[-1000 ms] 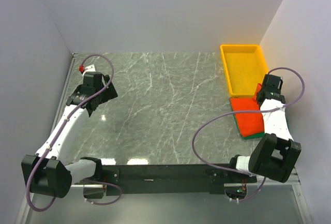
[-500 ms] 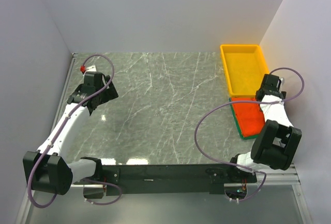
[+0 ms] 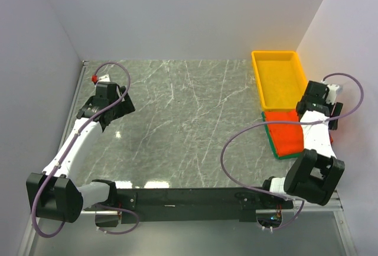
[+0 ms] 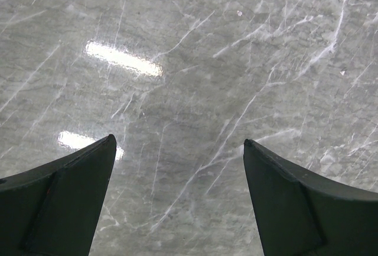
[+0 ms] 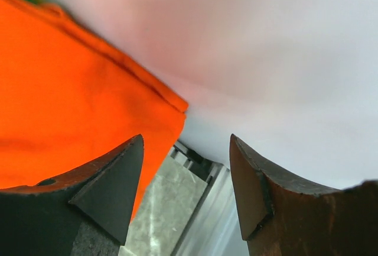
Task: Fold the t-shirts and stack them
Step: Neatly place the folded tshirt to the piles
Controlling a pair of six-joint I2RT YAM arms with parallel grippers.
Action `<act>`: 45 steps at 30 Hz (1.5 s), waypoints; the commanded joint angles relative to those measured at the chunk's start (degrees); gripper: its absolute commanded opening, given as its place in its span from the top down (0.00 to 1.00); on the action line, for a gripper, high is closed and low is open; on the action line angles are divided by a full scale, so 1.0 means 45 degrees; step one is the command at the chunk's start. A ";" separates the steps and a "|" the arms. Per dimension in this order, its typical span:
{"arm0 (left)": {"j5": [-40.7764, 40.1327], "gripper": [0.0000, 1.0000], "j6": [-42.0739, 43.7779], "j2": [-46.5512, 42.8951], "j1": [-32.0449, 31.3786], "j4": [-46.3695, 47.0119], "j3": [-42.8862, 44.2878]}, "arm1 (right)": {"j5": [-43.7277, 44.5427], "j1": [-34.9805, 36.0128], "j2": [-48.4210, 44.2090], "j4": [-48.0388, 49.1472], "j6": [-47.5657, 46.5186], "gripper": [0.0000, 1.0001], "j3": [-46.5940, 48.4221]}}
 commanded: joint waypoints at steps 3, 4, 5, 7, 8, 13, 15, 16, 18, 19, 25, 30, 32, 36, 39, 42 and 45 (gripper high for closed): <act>0.0027 0.05 0.0134 -0.0275 0.0050 0.0510 -0.0015 | -0.1062 0.0049 -0.1546 -0.1026 0.2505 0.33 0.2019; 0.0007 0.05 0.0134 -0.0313 0.0050 0.0510 -0.0015 | -0.1585 0.0068 -0.1742 -0.1222 0.3126 0.33 0.2176; 0.0007 0.05 0.0095 -0.0411 0.0050 0.0530 -0.0053 | -0.1881 0.0068 -0.2266 -0.1649 0.3384 0.33 0.2506; -0.0110 0.05 0.0114 -0.0548 0.0050 0.0608 -0.0073 | -0.2583 0.0068 -0.2796 -0.2100 0.4221 0.33 0.2743; -0.0110 0.04 0.0056 -0.0703 0.0050 0.0608 -0.0092 | -0.3457 0.0088 -0.3398 -0.2489 0.4439 0.33 0.2937; -0.0088 0.03 -0.0003 -0.1640 -0.0086 0.1172 -0.0482 | -0.4735 0.0827 -0.5549 -0.3098 0.5553 0.33 0.2959; -0.0713 0.02 -0.0178 -0.2323 -0.0184 0.1311 -0.0813 | -0.4969 0.1780 -0.6700 -0.3177 0.5497 0.32 0.2823; -0.0948 0.02 -0.0237 -0.2867 -0.0203 0.1369 -0.0931 | -0.4970 0.2154 -0.7091 -0.3177 0.5399 0.32 0.2764; -0.1184 0.02 -0.0509 -0.3358 -0.0223 0.1078 -0.1049 | -0.4951 0.3128 -0.8243 -0.3293 0.5437 0.31 0.2491; -0.1204 0.01 -0.0627 -0.3825 -0.0223 0.0903 -0.1050 | -0.4931 0.3405 -0.8654 -0.3352 0.5515 0.30 0.2374; -0.1692 0.01 -0.1291 -0.6303 -0.0243 -0.0698 -0.1031 | -0.5180 0.5590 -1.1993 -0.3333 0.5322 0.16 0.1047; -0.1712 0.00 -0.1683 -0.8591 -0.0243 -0.1442 -0.1147 | -0.6453 0.6123 -1.4826 -0.3041 0.5613 0.12 -0.0593; -0.1556 0.00 -0.1625 -0.9627 -0.0243 -0.1345 -0.1341 | -0.6725 0.6278 -1.5897 -0.2653 0.5575 0.11 -0.1352; -0.1672 0.01 -0.1643 -1.0917 -0.0243 -0.1189 -0.1752 | -0.6864 0.6552 -1.7658 -0.1811 0.5048 0.10 -0.2664; -0.1809 0.01 -0.1682 -1.1601 -0.0262 -0.0799 -0.2201 | -0.6340 0.6611 -1.8812 -0.1439 0.5182 0.10 -0.3562; -0.1732 0.01 -0.1839 -1.2032 -0.0262 -0.0311 -0.2533 | -0.6571 0.6728 -1.9165 -0.1457 0.4657 0.09 -0.4150; -0.1770 0.01 -0.1936 -1.2130 -0.0262 0.0021 -0.2904 | -0.6200 0.6885 -1.9321 -0.1556 0.4813 0.09 -0.4443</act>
